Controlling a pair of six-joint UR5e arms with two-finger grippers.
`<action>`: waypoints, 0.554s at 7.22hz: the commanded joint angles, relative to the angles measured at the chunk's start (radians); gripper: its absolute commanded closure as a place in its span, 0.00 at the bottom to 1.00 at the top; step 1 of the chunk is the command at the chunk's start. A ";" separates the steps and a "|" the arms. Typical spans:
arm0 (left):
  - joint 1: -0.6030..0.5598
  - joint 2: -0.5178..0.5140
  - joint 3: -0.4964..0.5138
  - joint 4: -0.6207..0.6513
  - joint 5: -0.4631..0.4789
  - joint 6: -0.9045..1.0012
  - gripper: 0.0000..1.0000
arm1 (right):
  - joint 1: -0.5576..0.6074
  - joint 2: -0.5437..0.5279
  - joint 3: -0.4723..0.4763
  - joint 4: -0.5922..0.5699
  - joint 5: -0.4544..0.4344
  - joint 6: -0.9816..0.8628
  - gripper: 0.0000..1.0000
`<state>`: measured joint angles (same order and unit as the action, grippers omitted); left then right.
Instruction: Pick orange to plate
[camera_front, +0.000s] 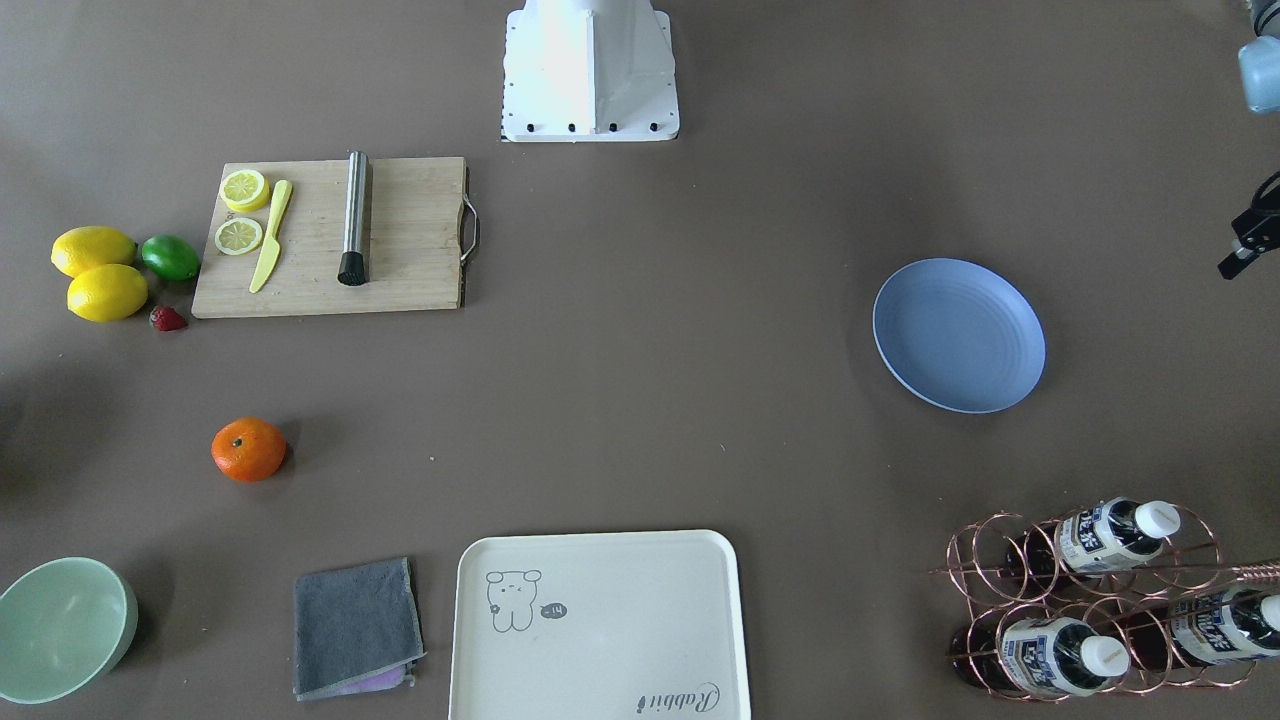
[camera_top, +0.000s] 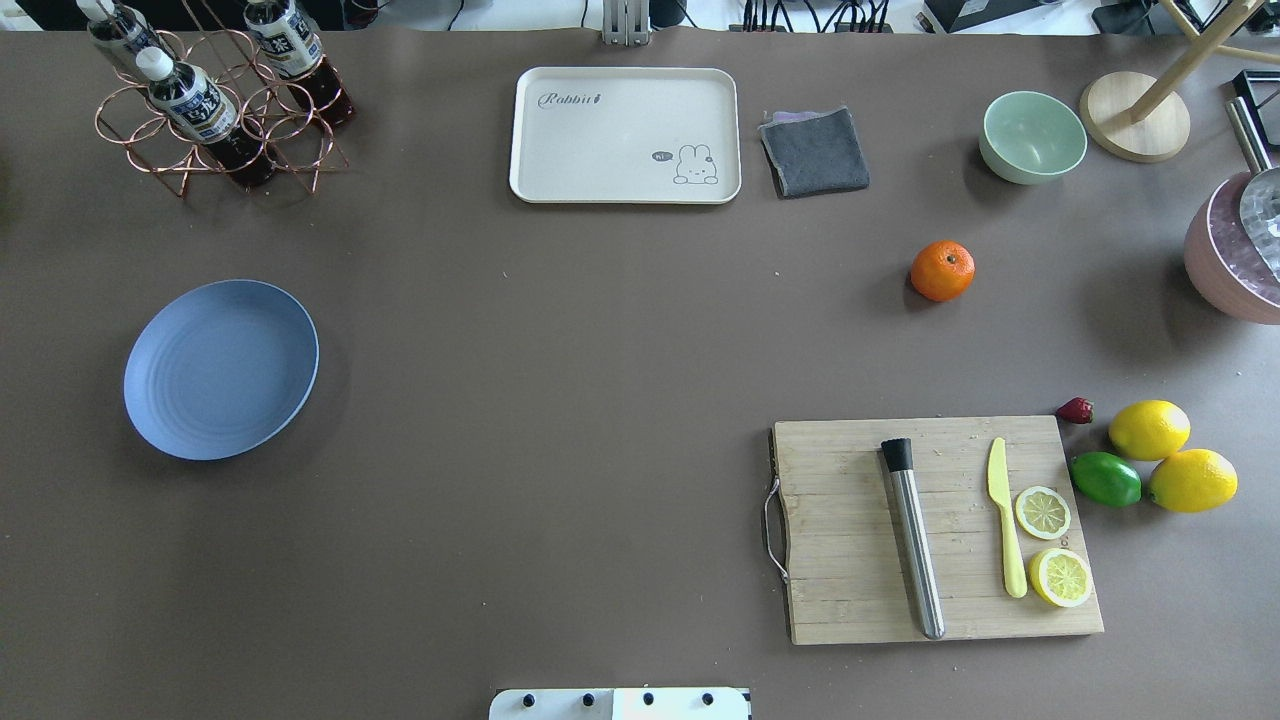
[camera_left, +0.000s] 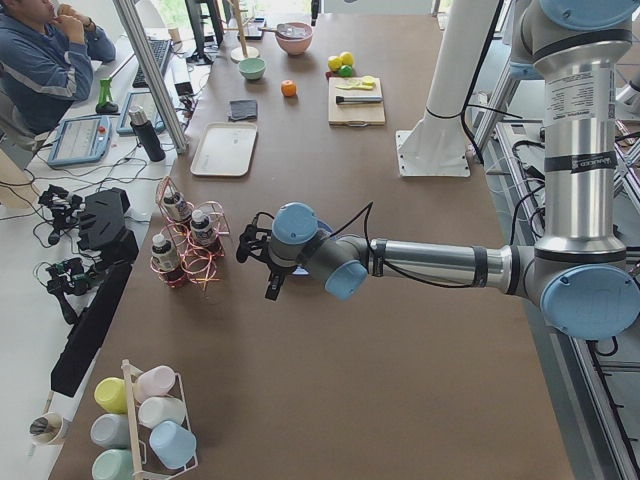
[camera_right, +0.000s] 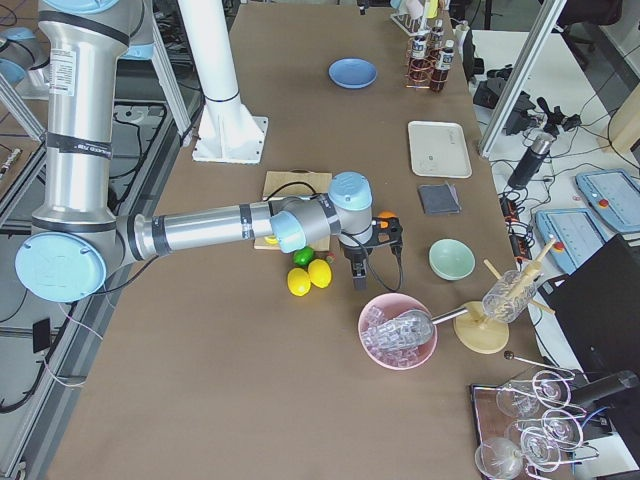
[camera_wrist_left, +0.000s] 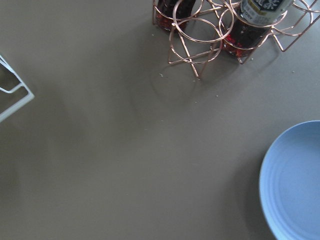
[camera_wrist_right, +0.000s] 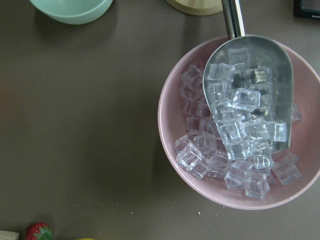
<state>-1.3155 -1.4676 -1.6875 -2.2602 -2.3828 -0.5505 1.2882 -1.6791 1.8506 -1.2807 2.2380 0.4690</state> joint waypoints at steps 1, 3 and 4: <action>0.204 0.024 0.009 -0.186 0.148 -0.359 0.02 | -0.116 0.033 0.007 0.043 -0.054 0.166 0.00; 0.297 -0.012 0.079 -0.257 0.194 -0.459 0.02 | -0.130 0.033 0.007 0.067 -0.055 0.174 0.00; 0.298 -0.035 0.142 -0.293 0.198 -0.459 0.03 | -0.132 0.033 0.007 0.067 -0.064 0.174 0.00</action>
<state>-1.0387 -1.4780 -1.6084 -2.5094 -2.1989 -0.9860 1.1634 -1.6467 1.8575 -1.2177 2.1825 0.6384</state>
